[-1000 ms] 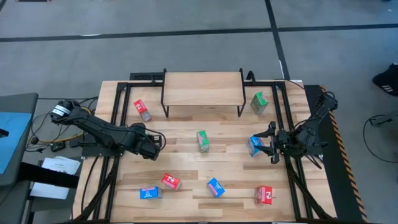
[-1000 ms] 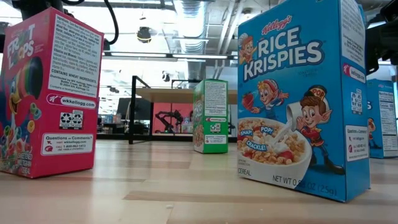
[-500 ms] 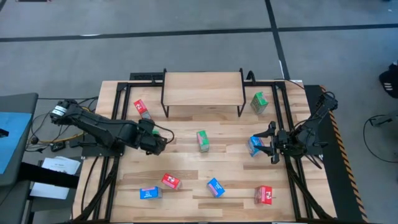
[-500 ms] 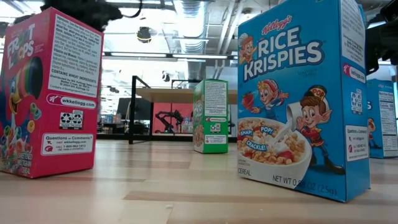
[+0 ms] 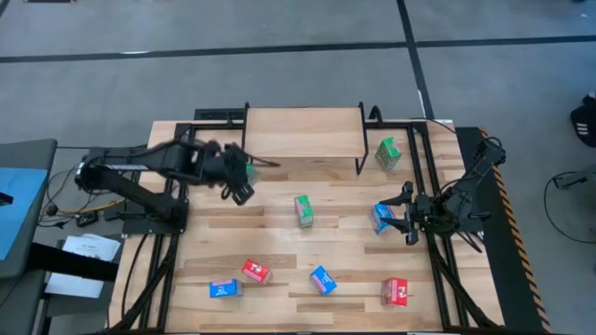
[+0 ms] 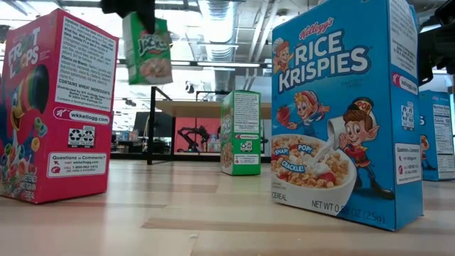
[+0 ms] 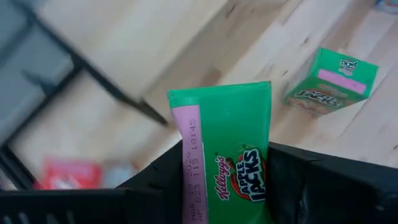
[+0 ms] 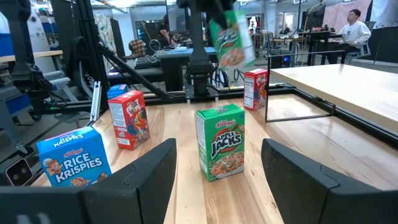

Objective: Stack cereal on shelf
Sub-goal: Put the bottom left green cereal box on the shelf, then put the top right blue cereal box on the shelf

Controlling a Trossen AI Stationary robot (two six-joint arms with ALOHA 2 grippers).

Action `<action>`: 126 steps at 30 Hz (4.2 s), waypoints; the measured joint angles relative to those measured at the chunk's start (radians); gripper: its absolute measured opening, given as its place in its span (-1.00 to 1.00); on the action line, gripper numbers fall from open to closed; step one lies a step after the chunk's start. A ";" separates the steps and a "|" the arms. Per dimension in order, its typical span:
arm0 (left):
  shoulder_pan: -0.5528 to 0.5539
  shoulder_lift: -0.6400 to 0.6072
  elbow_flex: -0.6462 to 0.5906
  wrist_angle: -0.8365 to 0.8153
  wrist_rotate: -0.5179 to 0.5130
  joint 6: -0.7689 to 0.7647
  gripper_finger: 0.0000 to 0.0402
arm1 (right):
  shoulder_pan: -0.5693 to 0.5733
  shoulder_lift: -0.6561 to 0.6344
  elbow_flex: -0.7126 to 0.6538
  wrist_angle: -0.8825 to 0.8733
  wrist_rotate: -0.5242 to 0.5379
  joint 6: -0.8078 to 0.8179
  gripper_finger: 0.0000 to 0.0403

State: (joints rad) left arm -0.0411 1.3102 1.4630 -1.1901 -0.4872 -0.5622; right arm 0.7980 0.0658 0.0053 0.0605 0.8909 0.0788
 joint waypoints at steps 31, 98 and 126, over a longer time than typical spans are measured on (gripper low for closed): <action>0.583 0.000 0.062 0.460 0.220 1.076 -0.27 | 0.000 0.000 0.000 0.000 0.000 0.000 0.30; 0.697 0.199 0.035 0.411 0.393 1.312 0.28 | 0.000 0.000 0.000 0.000 0.000 0.000 0.30; 0.697 0.167 0.035 0.475 0.362 1.306 0.30 | 0.000 0.000 0.000 0.000 0.000 0.000 0.30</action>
State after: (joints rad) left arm 0.6563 1.4769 1.4979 -0.7154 -0.1253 0.7437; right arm 0.7979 0.0662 0.0055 0.0605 0.8909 0.0788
